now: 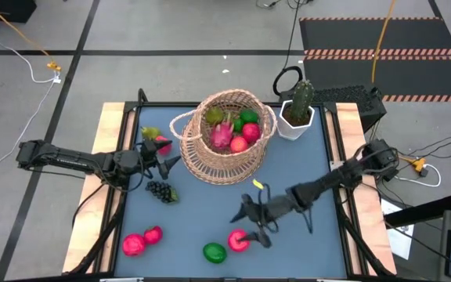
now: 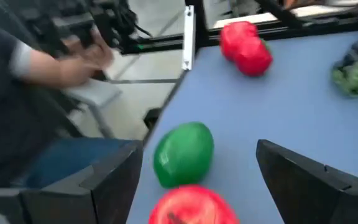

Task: Build produce basket
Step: Put the right apple into the basket

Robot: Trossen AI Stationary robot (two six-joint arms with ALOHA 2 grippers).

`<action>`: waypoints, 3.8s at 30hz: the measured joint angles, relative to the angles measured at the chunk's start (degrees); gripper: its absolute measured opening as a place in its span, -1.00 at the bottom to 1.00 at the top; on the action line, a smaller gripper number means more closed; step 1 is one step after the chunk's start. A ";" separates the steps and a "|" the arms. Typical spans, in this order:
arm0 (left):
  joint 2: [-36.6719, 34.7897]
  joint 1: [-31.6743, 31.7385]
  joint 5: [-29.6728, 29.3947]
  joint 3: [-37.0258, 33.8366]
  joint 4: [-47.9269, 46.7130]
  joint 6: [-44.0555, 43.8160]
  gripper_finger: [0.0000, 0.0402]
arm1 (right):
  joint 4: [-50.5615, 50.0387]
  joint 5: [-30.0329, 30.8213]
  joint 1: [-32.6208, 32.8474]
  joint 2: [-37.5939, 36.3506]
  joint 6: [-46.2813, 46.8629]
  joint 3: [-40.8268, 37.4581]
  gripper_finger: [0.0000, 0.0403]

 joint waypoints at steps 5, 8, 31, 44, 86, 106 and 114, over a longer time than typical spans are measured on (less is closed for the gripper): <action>0.00 0.02 -0.96 0.00 3.91 3.13 0.90 | -5.73 13.27 6.64 0.00 -5.30 -0.58 0.66; 0.00 0.02 -0.98 0.00 5.84 5.36 0.90 | -5.23 13.72 8.06 0.49 -5.07 -0.58 0.76; 0.00 0.07 -0.98 0.00 0.68 0.42 0.90 | 5.09 9.07 5.55 12.24 -5.21 -0.58 0.96; 0.00 0.07 -0.97 0.00 -4.17 -3.17 0.90 | 3.03 8.77 3.95 12.24 -6.42 -0.56 0.83; 0.01 0.04 -1.00 0.00 -11.62 -12.69 0.90 | 9.14 19.07 2.21 11.89 -17.95 -0.60 0.48; 0.02 -2.46 -0.94 0.00 -13.23 -19.56 0.90 | -26.27 44.15 -12.05 -1.10 -41.61 28.91 0.48; 0.01 -6.20 -0.99 -2.72 -13.34 -21.91 0.90 | -43.97 43.80 -30.31 -0.61 -30.93 35.10 0.49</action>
